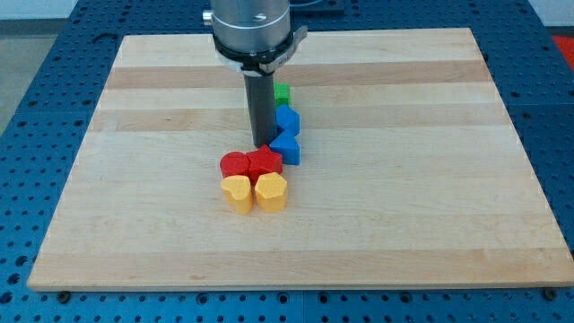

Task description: Move the ble triangle to the center

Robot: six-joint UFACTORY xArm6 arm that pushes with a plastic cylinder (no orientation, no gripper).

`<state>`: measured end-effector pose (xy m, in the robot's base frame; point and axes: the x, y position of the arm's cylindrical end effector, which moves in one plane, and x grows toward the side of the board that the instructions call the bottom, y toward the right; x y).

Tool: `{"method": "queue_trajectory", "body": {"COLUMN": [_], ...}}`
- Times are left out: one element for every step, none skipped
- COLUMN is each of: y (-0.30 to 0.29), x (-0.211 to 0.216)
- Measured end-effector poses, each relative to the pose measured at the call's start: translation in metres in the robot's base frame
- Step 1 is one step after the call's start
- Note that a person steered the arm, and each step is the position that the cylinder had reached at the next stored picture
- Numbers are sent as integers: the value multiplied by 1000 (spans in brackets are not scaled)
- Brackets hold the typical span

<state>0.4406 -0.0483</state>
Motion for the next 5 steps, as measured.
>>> {"method": "queue_trajectory", "body": {"y": [-1, -1, 10, 32, 36], "x": [25, 34, 35, 27, 19]}}
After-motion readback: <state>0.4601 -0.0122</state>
